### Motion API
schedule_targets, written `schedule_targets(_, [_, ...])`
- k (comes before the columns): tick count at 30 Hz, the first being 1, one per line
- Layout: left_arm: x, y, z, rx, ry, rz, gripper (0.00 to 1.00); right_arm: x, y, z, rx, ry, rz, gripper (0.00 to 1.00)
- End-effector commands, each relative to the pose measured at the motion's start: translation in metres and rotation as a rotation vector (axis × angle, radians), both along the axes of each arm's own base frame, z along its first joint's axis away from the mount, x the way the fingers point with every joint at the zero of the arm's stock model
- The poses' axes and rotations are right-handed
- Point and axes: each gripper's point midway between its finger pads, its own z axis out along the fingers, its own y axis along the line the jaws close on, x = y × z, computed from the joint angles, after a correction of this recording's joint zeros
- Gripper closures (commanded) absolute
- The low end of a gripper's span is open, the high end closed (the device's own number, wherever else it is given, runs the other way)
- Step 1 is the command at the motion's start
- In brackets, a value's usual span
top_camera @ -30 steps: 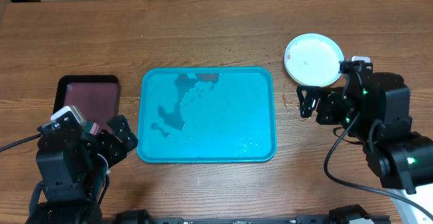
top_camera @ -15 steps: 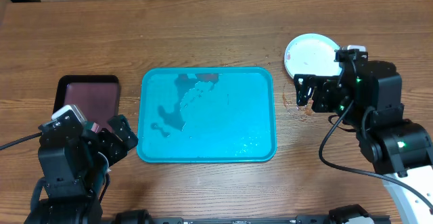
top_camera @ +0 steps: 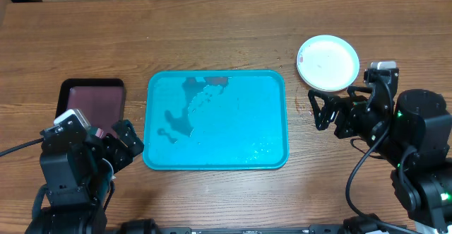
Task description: Clean dirty plates on tray and stack at the side
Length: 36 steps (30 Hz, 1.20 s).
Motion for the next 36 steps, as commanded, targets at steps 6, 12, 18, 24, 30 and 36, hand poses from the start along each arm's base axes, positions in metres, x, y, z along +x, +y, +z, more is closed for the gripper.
schedule_targets(6, [0.001, 0.002, -0.003, -0.003, 0.005, 0.02, 0.0, -0.008, 0.002, -0.008, -0.004, 0.046, 0.019, 0.0])
schedule_targets(12, [0.001, 0.002, -0.003, -0.003, 0.006, 0.02, 0.0, -0.004, 0.003, -0.002, 0.003, 0.014, 0.02, 0.0])
schedule_targets(18, [0.001, 0.002, -0.003, -0.003, 0.006, 0.02, 0.0, -0.006, 0.002, -0.004, 0.001, 0.027, 0.019, 0.0])
schedule_targets(24, [0.001, 0.002, -0.003, -0.003, 0.006, 0.02, 0.0, -0.011, -0.009, -0.011, -0.029, 0.018, -0.033, 0.0])
schedule_targets(30, [0.001, 0.002, -0.003, -0.003, 0.006, 0.02, 0.0, -0.033, -0.028, -0.04, -0.02, -0.049, -0.094, 0.0])
schedule_targets(36, [0.001, 0.002, -0.003, -0.003, 0.006, 0.02, 0.0, -0.031, -0.038, -0.068, 0.015, -0.221, -0.14, 0.0])
